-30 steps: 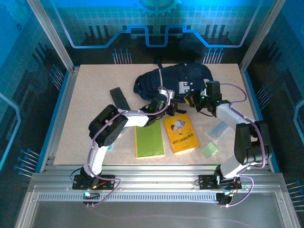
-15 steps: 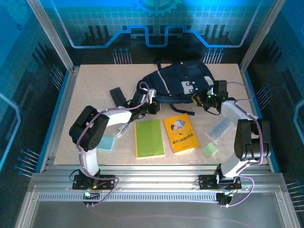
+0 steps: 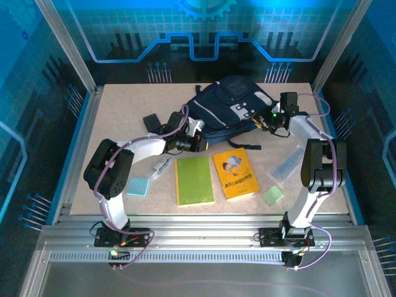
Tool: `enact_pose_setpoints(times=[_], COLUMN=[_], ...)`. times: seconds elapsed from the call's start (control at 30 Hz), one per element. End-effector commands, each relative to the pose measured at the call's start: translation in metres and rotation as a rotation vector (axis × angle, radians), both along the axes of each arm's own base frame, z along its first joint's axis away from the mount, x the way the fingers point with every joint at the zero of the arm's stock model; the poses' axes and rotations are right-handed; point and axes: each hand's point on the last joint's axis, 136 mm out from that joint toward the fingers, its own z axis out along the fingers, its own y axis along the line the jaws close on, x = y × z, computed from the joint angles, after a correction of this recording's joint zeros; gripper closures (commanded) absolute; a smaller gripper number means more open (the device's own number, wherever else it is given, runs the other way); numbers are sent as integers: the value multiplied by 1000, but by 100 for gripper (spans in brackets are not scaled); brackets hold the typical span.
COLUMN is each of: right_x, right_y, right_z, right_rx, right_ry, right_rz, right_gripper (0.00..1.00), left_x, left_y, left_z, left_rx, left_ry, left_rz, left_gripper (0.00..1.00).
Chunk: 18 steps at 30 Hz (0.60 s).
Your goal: Pack the student bag
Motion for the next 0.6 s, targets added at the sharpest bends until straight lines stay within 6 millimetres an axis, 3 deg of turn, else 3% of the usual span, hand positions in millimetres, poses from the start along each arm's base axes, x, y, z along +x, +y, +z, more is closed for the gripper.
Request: enact_pose_setpoints(times=[0.0,0.07,0.13,0.3,0.5,0.57], right_x=[12,-3,-21,-65,-78,-85], right_y=[-23,-21,-18,5,44,52], right_z=[28,33,39,42,30,10], right_rx=[-55,-52,-43,48,224,242], right_ry=[-94,-86,-81,-67,-53,-13], right_rz=[-31,-28,-17,10,-26,-41], right_gripper=[26,7,0,0,0,0], left_x=[-13,-5,4,20,19,16], left_y=[-23,-39,-54,-88,-105,-107], left_z=[35,40,45,62,64,62], left_rx=[-50,-73,-85,-130,-115,-112], left_ry=[15,31,33,12,9,23], left_rz=[-83,-74,-70,-89,-83,-80], left_gripper=[100,100,100,100,100,100])
